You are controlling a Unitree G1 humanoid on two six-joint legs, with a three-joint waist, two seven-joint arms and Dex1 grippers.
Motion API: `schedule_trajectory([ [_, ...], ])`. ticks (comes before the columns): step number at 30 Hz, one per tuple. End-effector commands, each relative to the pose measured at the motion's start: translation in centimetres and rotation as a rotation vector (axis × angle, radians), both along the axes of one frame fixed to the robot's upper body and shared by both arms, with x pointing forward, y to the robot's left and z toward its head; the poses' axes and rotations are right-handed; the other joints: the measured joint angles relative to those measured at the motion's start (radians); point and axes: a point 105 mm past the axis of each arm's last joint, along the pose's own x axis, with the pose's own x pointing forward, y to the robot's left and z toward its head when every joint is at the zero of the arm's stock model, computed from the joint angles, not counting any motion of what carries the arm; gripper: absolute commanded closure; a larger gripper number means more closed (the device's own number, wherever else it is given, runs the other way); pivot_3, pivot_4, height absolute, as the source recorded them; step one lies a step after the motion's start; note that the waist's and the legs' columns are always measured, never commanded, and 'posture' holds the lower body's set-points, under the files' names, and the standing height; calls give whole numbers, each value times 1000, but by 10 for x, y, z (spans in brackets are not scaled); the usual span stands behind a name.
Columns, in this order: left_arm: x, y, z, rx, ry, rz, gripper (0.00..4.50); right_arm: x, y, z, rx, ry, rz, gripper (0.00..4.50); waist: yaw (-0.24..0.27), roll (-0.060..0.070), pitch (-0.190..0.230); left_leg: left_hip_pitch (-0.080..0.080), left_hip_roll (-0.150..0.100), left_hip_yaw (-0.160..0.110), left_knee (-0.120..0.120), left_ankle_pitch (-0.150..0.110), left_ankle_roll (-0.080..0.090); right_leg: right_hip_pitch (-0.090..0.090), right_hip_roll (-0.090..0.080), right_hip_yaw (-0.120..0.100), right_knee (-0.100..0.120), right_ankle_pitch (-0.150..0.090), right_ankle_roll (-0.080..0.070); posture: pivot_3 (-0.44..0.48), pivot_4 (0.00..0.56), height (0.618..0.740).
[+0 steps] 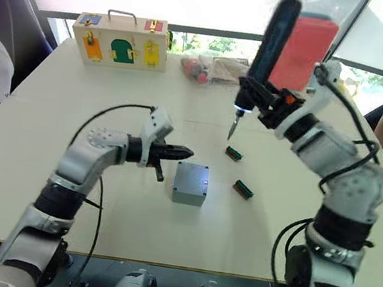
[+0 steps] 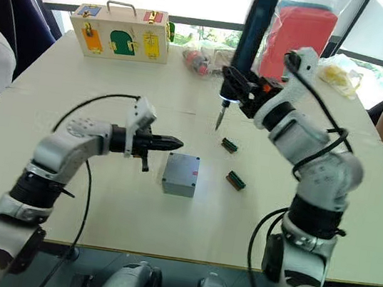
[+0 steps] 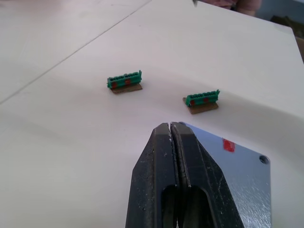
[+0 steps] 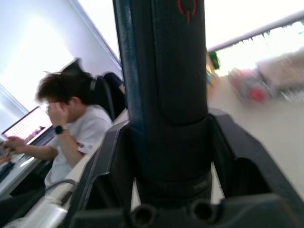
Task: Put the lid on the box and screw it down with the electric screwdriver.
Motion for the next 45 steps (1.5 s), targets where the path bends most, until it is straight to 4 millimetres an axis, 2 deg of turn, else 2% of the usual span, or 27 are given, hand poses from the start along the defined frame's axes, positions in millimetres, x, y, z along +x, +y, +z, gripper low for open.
schedule_trajectory([
  [1, -29, 6, 12, 97, -59, -164, 4500, -9, -68, -25, -182, 264, -132, 2725, 5, 2, 1, -2, -1, 0, -1, 1, -1, -3, -1, 0, -1, 0, 0, 0, 150, 740],
  [3, -37, 8, 12, 130, -61, -208, 4500, -19, -89, -53, -263, 429, -159, 2725, 5, 2, 1, -4, -1, 0, -3, 2, -4, -3, -1, -1, -3, -1, -2, 0, 150, 740],
  [5, -47, 5, 12, 128, -39, -255, 4500, -31, -99, -78, -287, 537, -133, 2725, 1, 2, 2, -6, -1, 0, -4, 2, -3, -3, -1, -1, -8, -1, -2, 0, 150, 740],
  [7, -65, 0, 7, 125, 3, -333, 4500, -45, -100, -108, -341, 641, -96, 2725, -9, 3, 3, -6, 0, 2, -3, 2, -2, -3, 0, -1, -9, -1, -2, 0, 150, 740],
  [11, -67, -4, -1, 140, 10, -332, 4500, -55, -98, -129, -373, 718, -68, 2725, -14, 7, 7, -7, 2, 3, 0, 0, 3, -4, 3, 0, -6, 0, 1, 0, 150, 740],
  [14, -67, -4, -5, 155, 7, -319, 4500, -54, -100, -133, -376, 745, -91, 2725, -4, 2, 10, -4, 3, 3, 4, 1, 3, -3, 5, 0, 2, 1, 1, 0, 150, 740],
  [17, -69, -6, -4, 136, 16, -312, 4500, -53, -106, -138, -379, 775, -127, 2725, 5, 2, 10, 3, 4, 2, 5, 1, 3, 4, 7, 0, 1, -1, -1, 0, 150, 740],
  [20, -70, -5, -4, 135, 18, -308, 4500, -54, -106, -142, -387, 797, -127, 2725, 3, 2, 11, 2, 3, 2, 5, 0, 4, 5, 6, 0, -2, 0, 0, 0, 150, 740],
  [21, -71, -5, -4, 134, 19, -307, 4500, -55, -105, -143, -395, 803, -124, 1924, 2, 2, 11, 2, 3, 2, 5, 0, 5, 6, 6, 0, -3, 0, 1, 0, 150, 740],
  [23, -71, -5, -3, 134, 20, -304, 4500, -56, -104, -145, -403, 811, -113, 1430, 2, 2, 11, 2, 3, 2, 6, 0, 6, 7, 6, 0, -4, 1, 1, 0, 150, 740],
  [24, -71, -4, -3, 134, 22, -299, 4500, -57, -104, -145, -410, 814, -112, 961, 2, 2, 11, 2, 3, 2, 6, 0, 6, 7, 6, 0, -4, 1, 1, 0, 150, 740],
  [27, -69, 0, -3, 132, 29, -278, 4500, -56, -104, -143, -417, 807, -116, 112, 3, 2, 11, 2, 3, 2, 8, 0, 6, 8, 6, 0, -4, 1, 1, 0, 150, 740],
  [28, -68, 2, -3, 129, 30, -266, 4500, -54, -105, -140, -418, 796, -122, 45, 3, 2, 11, 2, 3, 1, 8, 0, 6, 9, 6, 0, -4, 1, 1, 0, 150, 740],
  [30, -63, 12, 0, 103, 52, -210, 4500, -44, -103, -108, -420, 660, -123, 45, 2, 3, 11, 2, 3, 1, 9, -1, 6, 9, 6, 0, -4, 0, 1, 0, 150, 740],
  [32, -62, 23, 3, 75, 84, -165, 4500, -39, -94, -69, -448, 435, -72, 45, 1, 4, 13, 2, 3, 2, 9, -1, 7, 8, 5, 0, -4, 1, 1, 0, 150, 740],
  [34, -64, 38, 5, 66, 115, -117, 4500, -53, -78, -39, -504, 231, 75, 45, 1, 6, 15, 1, 3, 2, 9, -1, 7, 7, 6, 0, -4, 1, 2, 0, 150, 740],
  [35, -65, 47, 4, 72, 132, -87, 4500, -64, -73, -32, -518, 180, 152, 45, 1, 6, 15, 1, 4, 2, 8, -1, 7, 7, 6, -1, -4, 1, 2, 0, 150, 740],
  [37, -69, 61, 0, 84, 154, -33, 4500, -79, -72, -30, -600, 100, 244, 45, 1, 2, 15, 3, 5, 0, 8, -2, 9, 8, 8, -2, -5, 0, 3, 0, 150, 740],
  [39, -75, 71, -2, 43, 209, 20, 4500, -95, -70, -41, -641, 83, 326, 45, 3, -2, 15, 3, 6, -1, 8, -3, 9, 9, 8, -3, -5, 0, 4, 0, 150, 740],
  [42, -97, 82, -20, 66, 303, 37, 4500, -122, -61, -68, -592, 142, 467, 45, 3, -3, 16, 3, 6, -1, 9, -3, 8, 11, 6, -3, -6, 0, 3, 0, 150, 740],
  [45, -116, 84, -32, 71, 379, 40, 4500, -156, -48, -99, -532, 241, 619, 45, 4, -3, 16, 3, 4, 0, 10, -3, 8, 12, 2, -2, -6, -1, 0, 0, 150, 740],
])
